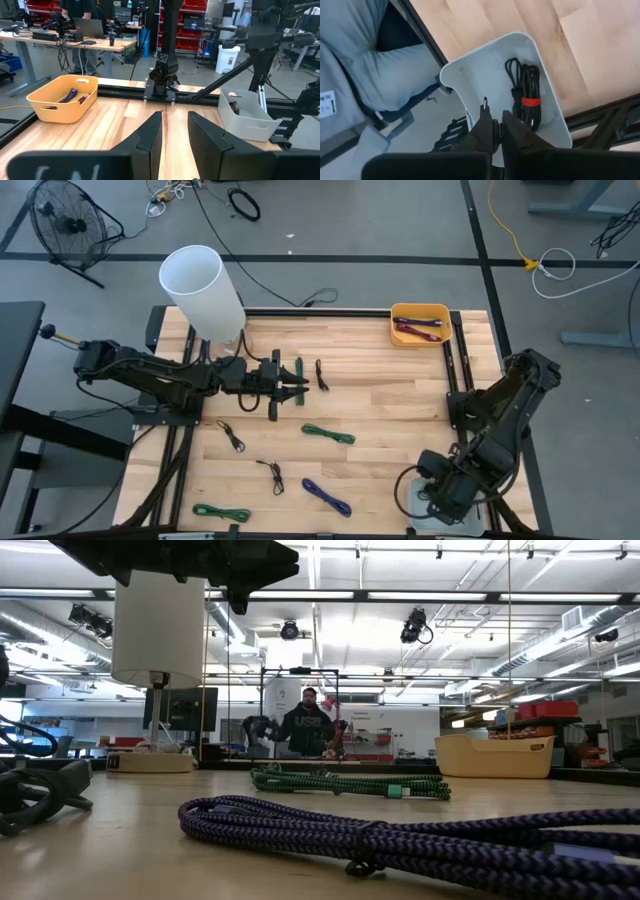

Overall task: Pick & Place USB Port
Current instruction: Put the black USB cable into the gray bin, then put the black and green USB cable into the yellow bin

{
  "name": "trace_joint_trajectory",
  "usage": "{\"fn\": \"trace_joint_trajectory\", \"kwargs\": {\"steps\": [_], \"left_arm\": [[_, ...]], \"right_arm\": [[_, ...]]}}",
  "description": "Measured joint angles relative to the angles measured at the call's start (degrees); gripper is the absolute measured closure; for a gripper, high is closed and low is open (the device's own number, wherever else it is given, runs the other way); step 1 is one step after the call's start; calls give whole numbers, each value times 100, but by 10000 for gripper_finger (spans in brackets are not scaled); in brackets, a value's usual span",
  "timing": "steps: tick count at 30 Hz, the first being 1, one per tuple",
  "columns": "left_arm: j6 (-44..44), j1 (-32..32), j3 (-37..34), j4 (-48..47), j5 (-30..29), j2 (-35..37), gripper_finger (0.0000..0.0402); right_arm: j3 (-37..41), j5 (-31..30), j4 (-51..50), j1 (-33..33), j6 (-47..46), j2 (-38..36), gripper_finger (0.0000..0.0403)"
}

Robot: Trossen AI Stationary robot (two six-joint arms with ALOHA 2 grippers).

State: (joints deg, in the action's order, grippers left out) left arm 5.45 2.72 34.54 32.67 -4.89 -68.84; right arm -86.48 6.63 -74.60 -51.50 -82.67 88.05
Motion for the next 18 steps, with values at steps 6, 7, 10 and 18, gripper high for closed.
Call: {"fn": "trace_joint_trajectory", "kwargs": {"steps": [6, 7, 10, 18], "left_arm": [[-60, -4, 0, 1, 0, 0, 303], [-61, -4, 0, 1, 0, 0, 303], [-62, -4, 0, 1, 0, 0, 303], [-62, -4, 0, 3, 0, 0, 303]], "right_arm": [[0, 78, 6, -250, -420, 0, 394], [0, 67, 6, -280, -446, 0, 394], [0, -83, 9, -350, -470, 0, 385], [0, -169, 11, -517, -665, 0, 307]]}}
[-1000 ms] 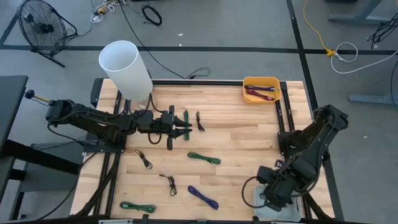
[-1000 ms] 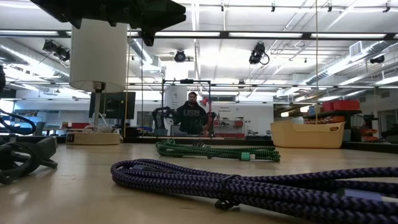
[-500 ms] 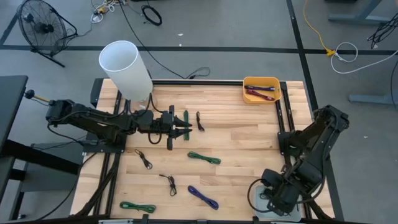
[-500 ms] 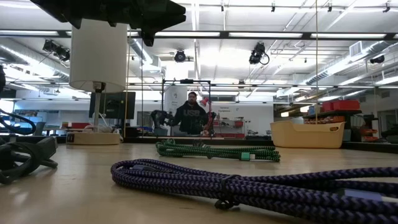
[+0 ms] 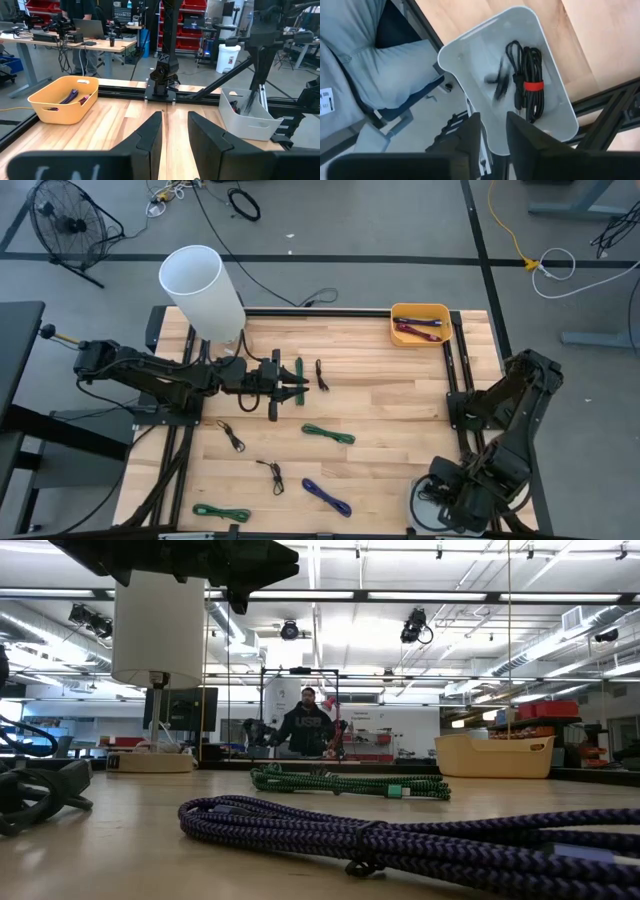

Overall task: Pick & Place USB Port
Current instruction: Put the black and green USB cable into the yellow bin

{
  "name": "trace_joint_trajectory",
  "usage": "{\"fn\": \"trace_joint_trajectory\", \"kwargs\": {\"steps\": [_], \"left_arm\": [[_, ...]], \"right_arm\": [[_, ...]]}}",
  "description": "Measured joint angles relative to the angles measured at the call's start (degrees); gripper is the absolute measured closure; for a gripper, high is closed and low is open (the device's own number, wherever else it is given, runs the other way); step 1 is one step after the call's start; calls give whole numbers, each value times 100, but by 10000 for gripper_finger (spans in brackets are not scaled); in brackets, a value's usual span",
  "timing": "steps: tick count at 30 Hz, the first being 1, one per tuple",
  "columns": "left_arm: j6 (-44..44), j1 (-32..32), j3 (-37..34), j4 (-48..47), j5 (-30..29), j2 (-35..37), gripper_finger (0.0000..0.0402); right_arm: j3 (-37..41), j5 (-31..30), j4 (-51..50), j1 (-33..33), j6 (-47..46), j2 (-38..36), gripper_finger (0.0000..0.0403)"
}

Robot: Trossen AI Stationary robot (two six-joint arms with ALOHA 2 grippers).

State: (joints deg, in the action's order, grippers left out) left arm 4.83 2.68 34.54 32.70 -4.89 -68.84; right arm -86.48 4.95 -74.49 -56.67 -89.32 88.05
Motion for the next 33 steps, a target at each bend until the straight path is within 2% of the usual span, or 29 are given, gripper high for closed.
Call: {"fn": "trace_joint_trajectory", "kwargs": {"steps": [5, 17, 20, 23, 27, 33], "left_arm": [[-1, 0, 0, 1, 0, 0, 303], [262, 2, 0, -140, -41, 0, 303], [804, -36, -4, -609, -802, 0, 303], [1802, -329, -4, -1232, -1366, 0, 303], [3209, -854, -4, -2048, -1362, -64, 303], [3870, -1466, -7, -2615, -630, -560, 303]], "right_arm": [[0, -27, -5, -21, -48, 0, 288], [0, -793, -57, 93, 599, 0, 282], [0, -795, -60, 144, 674, 2, 282], [0, -796, -60, 194, 774, 2, 282], [0, -815, -60, 279, 868, 2, 282], [0, -876, -65, 437, 1176, 4, 282]]}}
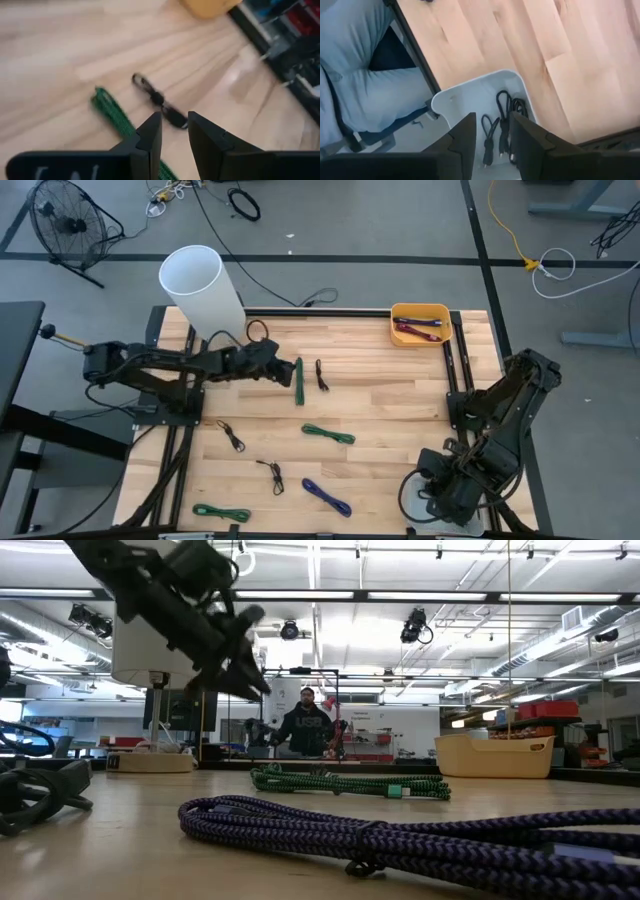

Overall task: Pick & Place USB Port
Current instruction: Put the black and green USB cable into the yellow bin

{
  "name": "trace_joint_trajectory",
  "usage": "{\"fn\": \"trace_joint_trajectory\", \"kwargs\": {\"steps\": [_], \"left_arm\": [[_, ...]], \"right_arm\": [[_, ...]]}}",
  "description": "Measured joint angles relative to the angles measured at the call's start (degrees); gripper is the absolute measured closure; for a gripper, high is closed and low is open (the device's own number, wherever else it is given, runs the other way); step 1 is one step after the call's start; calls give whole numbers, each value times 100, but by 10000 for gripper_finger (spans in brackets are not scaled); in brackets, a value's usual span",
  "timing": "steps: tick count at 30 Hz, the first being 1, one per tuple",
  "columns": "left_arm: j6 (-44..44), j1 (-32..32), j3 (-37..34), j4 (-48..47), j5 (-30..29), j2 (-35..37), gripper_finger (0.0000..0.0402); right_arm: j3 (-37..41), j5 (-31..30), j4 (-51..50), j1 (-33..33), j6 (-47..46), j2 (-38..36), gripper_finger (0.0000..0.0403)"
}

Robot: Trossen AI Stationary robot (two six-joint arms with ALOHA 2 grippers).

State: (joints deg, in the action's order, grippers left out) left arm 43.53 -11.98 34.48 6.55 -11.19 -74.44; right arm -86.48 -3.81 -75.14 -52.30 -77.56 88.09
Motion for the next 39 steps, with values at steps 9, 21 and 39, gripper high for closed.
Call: {"fn": "trace_joint_trajectory", "kwargs": {"steps": [9, 21, 39], "left_arm": [[424, -477, 7, 25, 708, -958, 302], [841, -532, 11, 445, 976, -1878, 299], [422, -355, 921, 512, 1201, -2796, 223]], "right_arm": [[0, -76, -10, 75, 321, 1, 282], [0, -287, -16, 75, 606, 1, 282], [0, -291, -45, 75, 625, 1, 282]]}}
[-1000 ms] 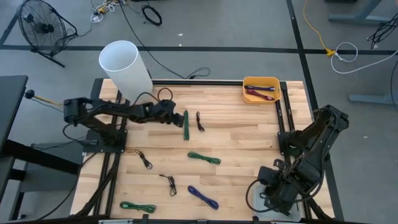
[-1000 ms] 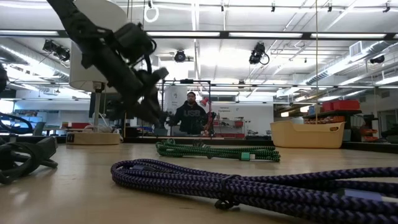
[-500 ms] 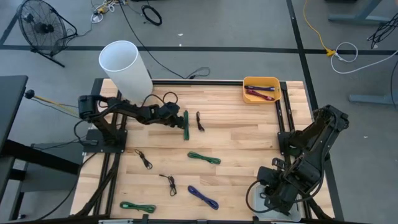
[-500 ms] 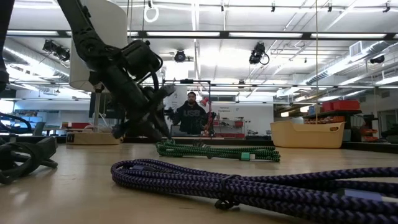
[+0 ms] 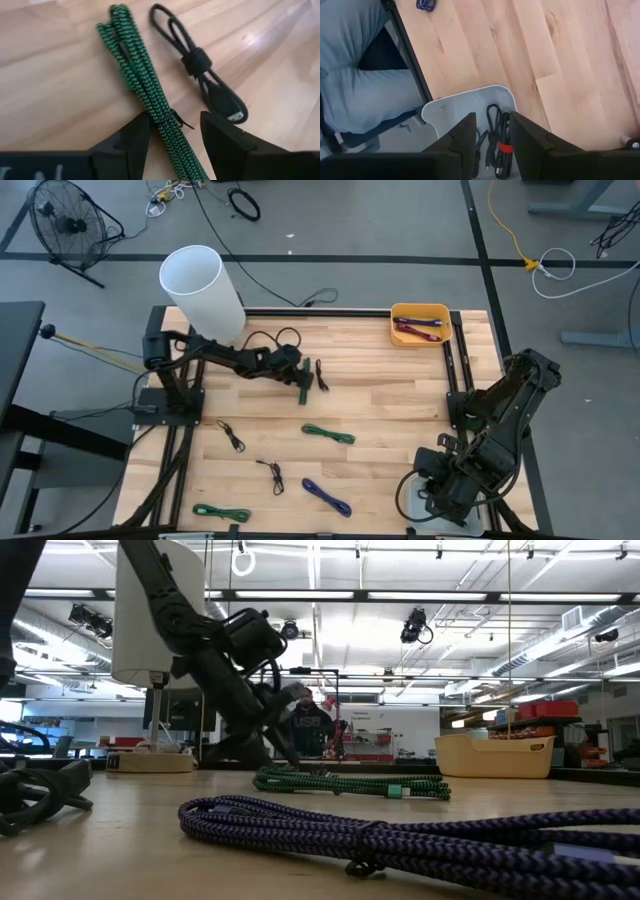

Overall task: Pick & Place USB Port
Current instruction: Put the black and green USB cable into the yellow bin

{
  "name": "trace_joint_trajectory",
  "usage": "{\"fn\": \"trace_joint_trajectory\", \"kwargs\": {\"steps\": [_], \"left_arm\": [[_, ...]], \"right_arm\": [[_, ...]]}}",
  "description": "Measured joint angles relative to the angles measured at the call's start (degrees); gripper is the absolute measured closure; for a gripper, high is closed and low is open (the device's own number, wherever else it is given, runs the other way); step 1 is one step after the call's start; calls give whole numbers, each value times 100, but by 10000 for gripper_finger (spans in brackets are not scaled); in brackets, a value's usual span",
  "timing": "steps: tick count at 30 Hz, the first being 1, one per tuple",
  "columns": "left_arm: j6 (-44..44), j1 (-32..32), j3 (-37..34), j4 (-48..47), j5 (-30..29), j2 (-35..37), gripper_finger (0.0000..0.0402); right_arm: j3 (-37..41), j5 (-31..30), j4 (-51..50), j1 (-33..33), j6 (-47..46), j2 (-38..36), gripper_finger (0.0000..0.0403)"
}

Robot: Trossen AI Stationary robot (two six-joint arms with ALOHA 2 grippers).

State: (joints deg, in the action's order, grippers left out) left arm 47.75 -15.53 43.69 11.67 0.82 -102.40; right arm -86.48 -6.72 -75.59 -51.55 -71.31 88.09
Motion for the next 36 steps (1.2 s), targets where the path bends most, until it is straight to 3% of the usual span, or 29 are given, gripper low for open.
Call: {"fn": "trace_joint_trajectory", "kwargs": {"steps": [3, 7, 9, 17, 26, 29, 36], "left_arm": [[-165, 29, 312, -520, 16, -148, 255], [-547, 24, 610, -1376, -37, -297, 354], [-751, 25, 627, -1477, -59, -304, 381], [-1223, 139, 539, -1747, -115, 250, 381], [-2567, 898, 562, -957, -142, 2399, 382], [-3235, 1369, 562, -360, -149, 3050, 382], [-3913, 2194, 552, 264, -229, 3670, 382]], "right_arm": [[0, -32, -8, 0, -2, 0, 282], [0, -35, -16, 0, -2, 0, 282], [0, -35, -20, 0, 7, 0, 282], [0, -438, -34, 0, 95, 0, 282], [0, -711, -22, 0, 140, -2, 282], [0, -1276, 4, 37, 268, -2, 282], [-1, -3705, 736, 578, 1457, -7, 282]]}}
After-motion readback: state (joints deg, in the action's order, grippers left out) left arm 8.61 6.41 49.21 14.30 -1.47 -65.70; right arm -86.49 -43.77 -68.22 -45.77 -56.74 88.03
